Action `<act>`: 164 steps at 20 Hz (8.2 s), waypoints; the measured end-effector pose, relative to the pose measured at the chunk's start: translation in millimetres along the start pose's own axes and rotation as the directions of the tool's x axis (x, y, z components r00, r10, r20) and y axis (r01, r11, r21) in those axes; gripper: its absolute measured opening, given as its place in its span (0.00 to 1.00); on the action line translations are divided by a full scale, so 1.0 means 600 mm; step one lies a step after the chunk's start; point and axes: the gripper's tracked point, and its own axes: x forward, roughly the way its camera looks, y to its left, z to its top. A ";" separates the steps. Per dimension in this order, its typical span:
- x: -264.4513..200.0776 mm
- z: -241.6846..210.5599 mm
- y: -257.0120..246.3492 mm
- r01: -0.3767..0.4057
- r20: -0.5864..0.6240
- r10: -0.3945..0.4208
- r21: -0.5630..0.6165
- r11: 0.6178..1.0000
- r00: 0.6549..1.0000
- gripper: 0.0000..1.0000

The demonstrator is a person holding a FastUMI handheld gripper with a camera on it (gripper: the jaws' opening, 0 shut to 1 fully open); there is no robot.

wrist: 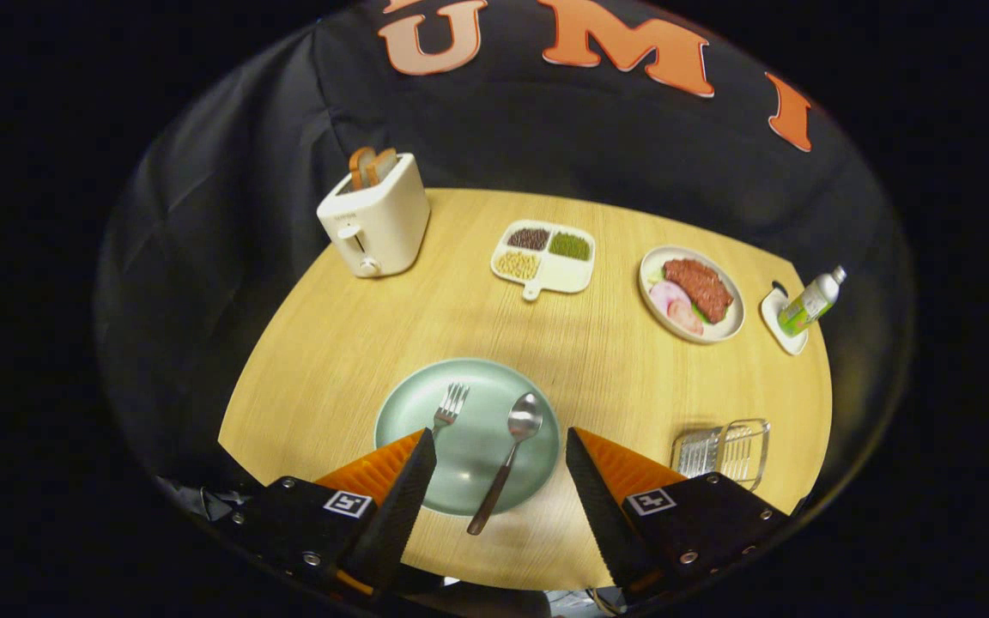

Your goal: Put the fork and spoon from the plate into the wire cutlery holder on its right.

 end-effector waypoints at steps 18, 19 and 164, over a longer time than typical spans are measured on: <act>0.163 -0.132 -0.008 0.087 -0.423 -0.012 0.157 0.984 0.906 0.42; 0.164 -0.138 -0.006 0.088 -0.434 -0.001 0.180 0.980 0.901 0.34; 0.181 -0.100 0.104 -0.015 -0.356 0.081 0.183 0.983 0.931 0.03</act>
